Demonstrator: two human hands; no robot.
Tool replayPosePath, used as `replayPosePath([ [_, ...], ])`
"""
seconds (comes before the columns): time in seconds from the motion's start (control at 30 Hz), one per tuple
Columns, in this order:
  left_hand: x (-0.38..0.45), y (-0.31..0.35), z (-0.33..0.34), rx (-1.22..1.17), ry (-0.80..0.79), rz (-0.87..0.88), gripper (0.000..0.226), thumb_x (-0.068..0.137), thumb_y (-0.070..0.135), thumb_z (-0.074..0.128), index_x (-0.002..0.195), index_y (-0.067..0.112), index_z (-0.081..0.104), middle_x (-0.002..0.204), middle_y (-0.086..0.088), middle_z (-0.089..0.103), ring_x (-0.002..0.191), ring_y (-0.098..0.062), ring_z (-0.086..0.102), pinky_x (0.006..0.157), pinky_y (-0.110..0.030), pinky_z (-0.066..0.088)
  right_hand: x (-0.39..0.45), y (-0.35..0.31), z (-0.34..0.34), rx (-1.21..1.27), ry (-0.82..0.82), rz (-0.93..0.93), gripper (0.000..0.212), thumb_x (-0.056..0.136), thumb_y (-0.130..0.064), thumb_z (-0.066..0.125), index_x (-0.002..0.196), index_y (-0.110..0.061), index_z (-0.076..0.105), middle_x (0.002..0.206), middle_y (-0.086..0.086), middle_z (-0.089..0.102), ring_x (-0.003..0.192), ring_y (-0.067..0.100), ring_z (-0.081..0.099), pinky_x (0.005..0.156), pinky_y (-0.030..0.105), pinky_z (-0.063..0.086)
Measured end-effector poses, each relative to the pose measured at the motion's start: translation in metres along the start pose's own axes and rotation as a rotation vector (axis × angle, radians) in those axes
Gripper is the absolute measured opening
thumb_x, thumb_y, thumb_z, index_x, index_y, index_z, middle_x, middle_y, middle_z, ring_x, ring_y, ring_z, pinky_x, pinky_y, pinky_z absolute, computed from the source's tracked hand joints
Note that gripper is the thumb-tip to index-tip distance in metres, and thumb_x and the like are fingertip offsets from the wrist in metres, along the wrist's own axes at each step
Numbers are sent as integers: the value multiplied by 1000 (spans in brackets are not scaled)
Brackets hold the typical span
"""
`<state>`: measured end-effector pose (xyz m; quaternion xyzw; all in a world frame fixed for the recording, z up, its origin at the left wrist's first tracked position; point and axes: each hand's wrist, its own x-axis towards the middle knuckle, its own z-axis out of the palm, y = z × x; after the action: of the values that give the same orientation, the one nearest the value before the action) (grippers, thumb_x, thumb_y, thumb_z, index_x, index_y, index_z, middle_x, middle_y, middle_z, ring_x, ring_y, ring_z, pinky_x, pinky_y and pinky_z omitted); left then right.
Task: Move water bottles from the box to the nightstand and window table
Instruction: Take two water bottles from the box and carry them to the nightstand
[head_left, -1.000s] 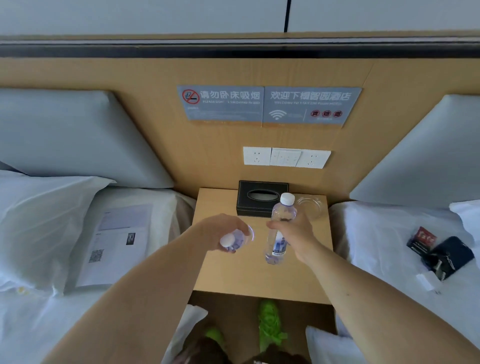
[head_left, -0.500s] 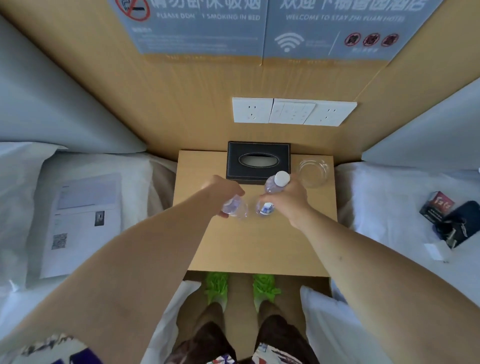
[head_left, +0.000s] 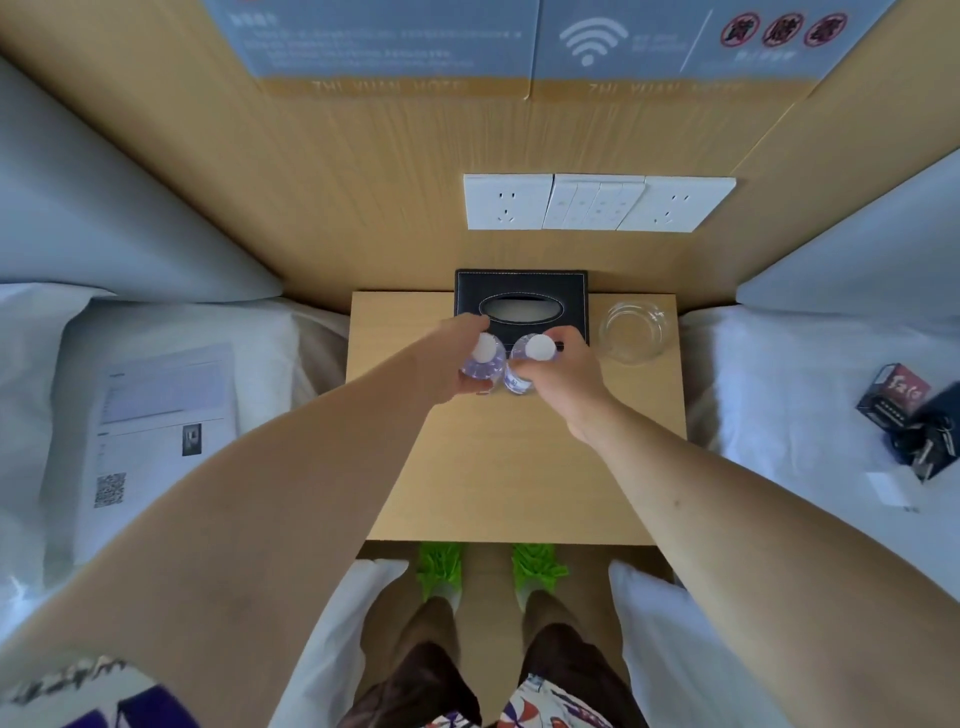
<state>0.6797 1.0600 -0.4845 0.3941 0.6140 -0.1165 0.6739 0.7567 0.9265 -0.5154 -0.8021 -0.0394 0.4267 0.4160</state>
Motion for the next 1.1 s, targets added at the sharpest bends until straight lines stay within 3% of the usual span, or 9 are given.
replayPosePath([
  [0.1, -10, 4, 0, 127, -71, 21, 47, 101, 42, 61, 134, 9, 57, 130, -18, 64, 93, -31, 70, 88, -49, 61, -3, -4, 0, -67, -27, 3, 59, 82, -20, 81, 131, -22, 49, 111, -3, 58, 96, 16, 57, 59, 20, 40],
  [0.17, -17, 6, -3, 249, -60, 64, 46, 100, 42, 64, 131, 8, 60, 128, -16, 64, 93, -31, 69, 81, -47, 63, -8, -8, -1, -116, -23, -34, 70, 82, -22, 82, 141, -19, 47, 119, 0, 57, 103, 18, 58, 63, 19, 43],
  [0.23, -24, 8, -7, 418, -12, 117, 48, 97, 43, 67, 130, 10, 60, 125, -11, 58, 98, -34, 63, 69, -44, 62, -12, -13, -3, -156, 10, -99, 67, 82, -22, 83, 140, -17, 51, 118, 1, 59, 105, 20, 60, 77, 26, 51],
  [0.3, -27, 9, -12, 577, 17, 227, 49, 92, 40, 73, 132, 15, 60, 126, -6, 57, 108, -32, 58, 78, -44, 60, -14, -19, -5, -188, 28, -137, 57, 80, -22, 85, 130, -15, 59, 115, 1, 61, 104, 22, 62, 88, 35, 55],
  [0.37, -28, 6, -16, 668, 33, 367, 53, 85, 30, 81, 133, 20, 62, 126, -1, 61, 103, -25, 61, 88, -39, 59, -14, -24, -6, -199, 34, -140, 45, 78, -19, 86, 116, -14, 63, 110, 3, 63, 99, 22, 62, 79, 32, 54],
  [0.5, -25, -3, -23, 890, 123, 535, 36, 79, 15, 85, 112, 21, 72, 113, -3, 68, 84, -19, 62, 68, -28, 55, -15, -23, -4, -196, 72, -139, 31, 76, -10, 83, 99, -15, 63, 103, 4, 66, 92, 22, 62, 62, 26, 46],
  [0.6, -22, -8, -23, 931, 151, 613, 30, 84, 5, 73, 108, 23, 73, 101, -2, 63, 71, -15, 57, 52, -21, 45, -17, -22, -2, -202, 73, -171, 29, 76, -8, 83, 96, -17, 63, 102, 3, 67, 96, 24, 64, 72, 30, 50],
  [0.77, -19, -13, -23, 921, 163, 692, 43, 84, -6, 55, 108, 24, 74, 101, -2, 62, 80, -23, 57, 48, -21, 41, -16, -23, -1, -215, 67, -212, 27, 78, -10, 84, 96, -17, 65, 98, 1, 67, 98, 25, 66, 82, 38, 55],
  [1.1, -13, -17, -24, 869, 188, 699, 39, 83, -3, 62, 99, 30, 74, 91, 3, 61, 79, -19, 59, 46, -18, 39, -15, -22, -6, -308, 19, -276, 26, 80, -9, 79, 104, -12, 69, 105, 2, 69, 102, 27, 65, 82, 37, 51],
])
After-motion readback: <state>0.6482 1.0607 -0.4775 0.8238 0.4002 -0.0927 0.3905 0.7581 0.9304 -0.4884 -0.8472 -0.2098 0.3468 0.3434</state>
